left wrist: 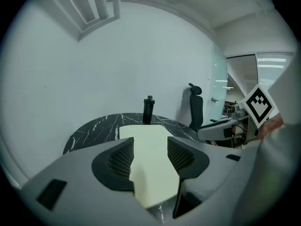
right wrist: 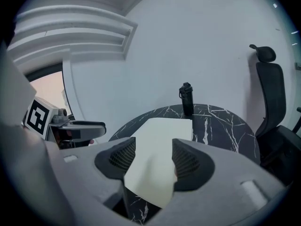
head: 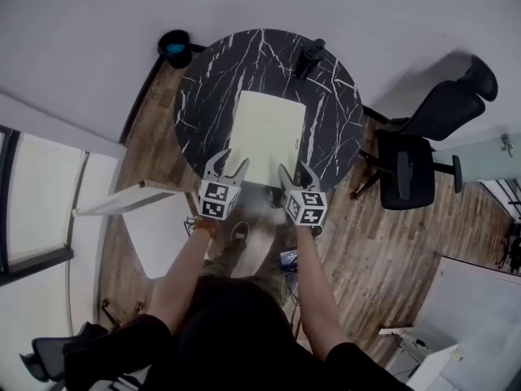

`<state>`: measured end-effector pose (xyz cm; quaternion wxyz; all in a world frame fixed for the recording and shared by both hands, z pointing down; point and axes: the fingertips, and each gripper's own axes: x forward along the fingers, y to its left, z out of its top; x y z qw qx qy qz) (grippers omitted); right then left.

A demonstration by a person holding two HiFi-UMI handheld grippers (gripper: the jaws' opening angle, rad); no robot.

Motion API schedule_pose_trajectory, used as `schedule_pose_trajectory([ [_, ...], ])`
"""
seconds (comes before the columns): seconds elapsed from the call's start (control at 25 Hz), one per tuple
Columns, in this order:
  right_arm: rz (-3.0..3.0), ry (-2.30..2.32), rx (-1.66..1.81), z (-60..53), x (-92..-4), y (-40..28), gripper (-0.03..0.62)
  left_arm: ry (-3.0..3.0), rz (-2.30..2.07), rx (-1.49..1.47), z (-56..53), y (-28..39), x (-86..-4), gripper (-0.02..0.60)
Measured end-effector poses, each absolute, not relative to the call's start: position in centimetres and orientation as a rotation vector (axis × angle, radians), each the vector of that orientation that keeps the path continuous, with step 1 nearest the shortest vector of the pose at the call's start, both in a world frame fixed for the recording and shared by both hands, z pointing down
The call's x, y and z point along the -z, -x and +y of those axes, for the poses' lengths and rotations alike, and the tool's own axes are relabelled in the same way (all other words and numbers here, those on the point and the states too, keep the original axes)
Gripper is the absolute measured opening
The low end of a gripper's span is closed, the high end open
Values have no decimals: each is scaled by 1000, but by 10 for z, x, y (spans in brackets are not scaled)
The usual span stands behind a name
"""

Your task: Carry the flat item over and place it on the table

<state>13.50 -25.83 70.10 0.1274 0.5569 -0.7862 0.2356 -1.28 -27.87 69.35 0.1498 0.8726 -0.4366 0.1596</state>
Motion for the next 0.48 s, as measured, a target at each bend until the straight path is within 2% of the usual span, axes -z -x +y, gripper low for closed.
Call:
schedule_pose_trajectory([
  [0.48,-2340,-1687,-488,-240,-630,-138,182,-2627,-1323,-387,-268,1,-632,98],
])
